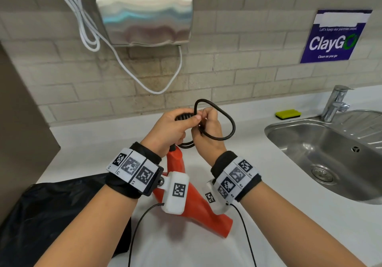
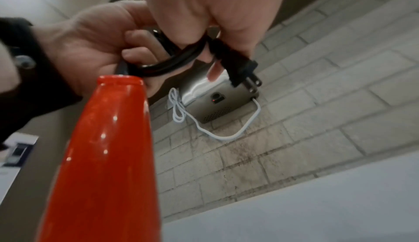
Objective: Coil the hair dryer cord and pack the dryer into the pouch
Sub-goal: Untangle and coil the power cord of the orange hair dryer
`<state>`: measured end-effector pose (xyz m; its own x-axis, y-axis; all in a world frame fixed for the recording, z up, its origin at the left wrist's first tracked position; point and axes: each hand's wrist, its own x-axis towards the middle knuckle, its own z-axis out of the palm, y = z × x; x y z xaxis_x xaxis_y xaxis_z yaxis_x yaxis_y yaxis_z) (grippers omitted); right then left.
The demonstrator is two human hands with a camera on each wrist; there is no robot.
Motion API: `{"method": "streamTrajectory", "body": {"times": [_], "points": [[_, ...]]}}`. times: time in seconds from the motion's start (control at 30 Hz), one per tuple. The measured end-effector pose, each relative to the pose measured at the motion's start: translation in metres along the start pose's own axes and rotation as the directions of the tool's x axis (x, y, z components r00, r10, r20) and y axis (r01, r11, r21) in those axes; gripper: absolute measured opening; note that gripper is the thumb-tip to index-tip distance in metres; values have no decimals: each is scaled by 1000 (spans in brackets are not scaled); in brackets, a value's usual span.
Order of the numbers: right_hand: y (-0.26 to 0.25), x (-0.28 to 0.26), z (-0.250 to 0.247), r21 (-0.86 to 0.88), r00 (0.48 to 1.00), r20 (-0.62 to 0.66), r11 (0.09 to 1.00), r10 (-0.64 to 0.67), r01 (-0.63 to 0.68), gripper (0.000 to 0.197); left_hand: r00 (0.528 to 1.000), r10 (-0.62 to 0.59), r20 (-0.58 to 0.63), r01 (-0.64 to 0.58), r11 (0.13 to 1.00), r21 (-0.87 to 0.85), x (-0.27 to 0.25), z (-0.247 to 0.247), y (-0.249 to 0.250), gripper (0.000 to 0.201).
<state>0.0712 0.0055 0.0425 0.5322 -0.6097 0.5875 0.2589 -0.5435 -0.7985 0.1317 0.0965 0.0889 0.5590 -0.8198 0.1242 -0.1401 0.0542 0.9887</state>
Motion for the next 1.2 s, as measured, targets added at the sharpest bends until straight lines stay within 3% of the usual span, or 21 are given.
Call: {"method": "streamTrajectory", "body": {"times": [0.13, 0.27, 0.33, 0.47, 0.6, 0.77, 0.8, 0.83, 0.93, 0.97, 1.07, 1.2], "points": [[2, 1, -2, 49, 974, 204, 993, 94, -106, 27, 999, 33, 12, -33, 999, 14, -1, -1, 0, 24], [17, -13, -18, 6, 941, 330, 997, -72, 74, 8, 999, -19, -46, 16, 997, -71, 0, -6, 0, 16], [26, -18, -28, -64, 920, 389, 994, -52, 83, 13, 997, -43, -60, 38, 996, -84, 0, -5, 0, 21], [50, -20, -45, -329, 903, 390, 943, 182, -47, 24, 996, -67, -63, 58, 990, -126, 2, -2, 1, 24], [73, -19, -64, -550, 788, 313, 777, 531, -306, 24, 998, -45, -49, 39, 992, -122, 3, -2, 0, 21], [62, -10, -67, -648, 680, 326, 679, 657, -344, 21, 1000, -2, -20, 0, 995, -101, 3, -1, 1, 13], [59, -8, -65, -648, 686, 329, 684, 649, -336, 20, 1000, 3, -16, -5, 995, -104, 3, -2, 1, 14], [55, -6, -64, -628, 723, 324, 710, 610, -317, 21, 1000, 5, -16, -7, 994, -105, 3, -2, 1, 14], [33, -3, -56, -371, 922, 187, 894, 338, -252, 22, 999, 13, -38, -16, 995, -98, 3, -2, -1, 12], [20, -2, -53, -242, 958, 131, 946, 254, -217, 21, 999, 15, -48, -19, 996, -91, 3, -2, -1, 12], [-15, 1, -46, 41, 974, 148, 983, 171, -179, 22, 998, 25, -61, -29, 997, -76, 5, -1, -3, 14], [-29, 4, -41, 154, 965, 154, 959, 213, -237, 17, 996, 46, -71, -53, 995, -87, 6, 0, -4, 15]]}}
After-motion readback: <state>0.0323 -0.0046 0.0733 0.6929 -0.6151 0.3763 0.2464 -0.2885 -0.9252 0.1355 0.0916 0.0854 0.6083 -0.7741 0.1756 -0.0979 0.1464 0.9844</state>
